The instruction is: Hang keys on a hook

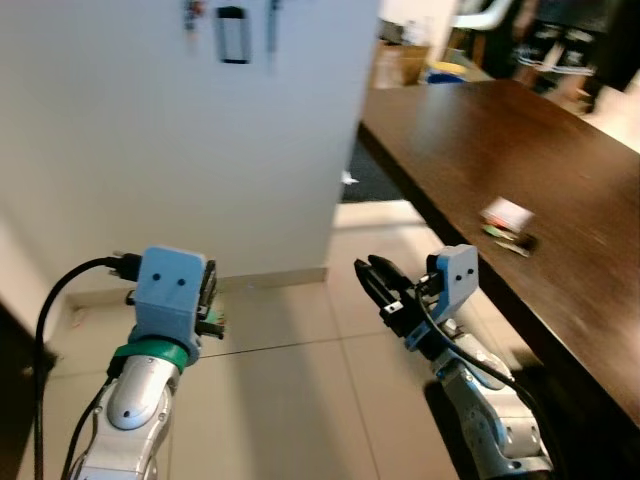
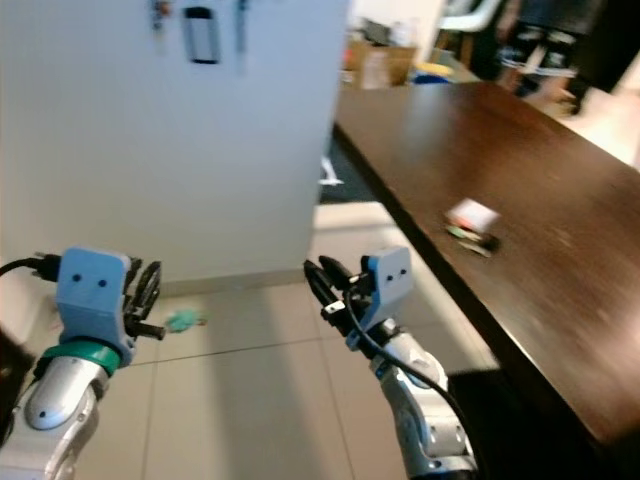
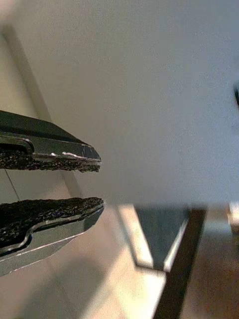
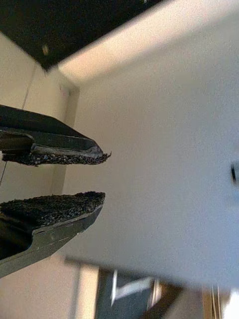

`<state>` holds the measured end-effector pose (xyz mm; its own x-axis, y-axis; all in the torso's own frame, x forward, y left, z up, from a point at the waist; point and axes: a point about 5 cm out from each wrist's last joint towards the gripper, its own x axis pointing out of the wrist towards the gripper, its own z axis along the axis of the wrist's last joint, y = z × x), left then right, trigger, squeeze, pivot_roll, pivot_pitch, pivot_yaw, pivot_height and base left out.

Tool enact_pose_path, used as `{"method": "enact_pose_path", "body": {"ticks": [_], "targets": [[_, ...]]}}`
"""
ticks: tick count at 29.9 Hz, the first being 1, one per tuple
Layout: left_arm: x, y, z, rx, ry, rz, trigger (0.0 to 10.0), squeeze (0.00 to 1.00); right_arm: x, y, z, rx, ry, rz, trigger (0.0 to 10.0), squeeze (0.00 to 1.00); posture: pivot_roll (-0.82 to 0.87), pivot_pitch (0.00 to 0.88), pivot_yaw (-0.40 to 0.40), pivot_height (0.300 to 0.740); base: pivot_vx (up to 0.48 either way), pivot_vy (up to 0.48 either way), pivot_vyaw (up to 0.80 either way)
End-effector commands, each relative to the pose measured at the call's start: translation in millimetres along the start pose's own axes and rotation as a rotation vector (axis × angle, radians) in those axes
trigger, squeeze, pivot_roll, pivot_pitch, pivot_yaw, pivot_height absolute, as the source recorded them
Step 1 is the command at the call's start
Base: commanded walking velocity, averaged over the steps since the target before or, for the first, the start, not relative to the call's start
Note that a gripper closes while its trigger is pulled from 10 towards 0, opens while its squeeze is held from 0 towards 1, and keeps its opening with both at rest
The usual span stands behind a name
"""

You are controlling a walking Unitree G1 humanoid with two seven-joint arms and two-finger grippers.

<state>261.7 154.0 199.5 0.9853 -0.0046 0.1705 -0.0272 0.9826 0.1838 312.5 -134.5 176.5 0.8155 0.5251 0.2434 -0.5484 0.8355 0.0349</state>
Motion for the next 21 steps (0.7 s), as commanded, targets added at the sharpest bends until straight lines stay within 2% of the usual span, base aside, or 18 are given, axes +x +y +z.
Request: {"method": "enact_pose_path", "body": {"ticks": [1,21], "targets": [[-1.1,0.1,-2.5,0.0,0.01,-0.004,10.0,0.0,-1.8,0.3,-3.9,0.008,0.019,-0.001,10.0,0.0,0.09,0.127,0.025,0.74,0.0,0.0,-0.8],[1.7,1.4,2.5,-0.004,-0.008,-0.003,10.0,0.0,1.1,1.8,3.3,0.01,-0.011,-0.001,10.0,0.0,0.09,0.135,0.031,0.74,0.0,0.0,-0.8]]}}
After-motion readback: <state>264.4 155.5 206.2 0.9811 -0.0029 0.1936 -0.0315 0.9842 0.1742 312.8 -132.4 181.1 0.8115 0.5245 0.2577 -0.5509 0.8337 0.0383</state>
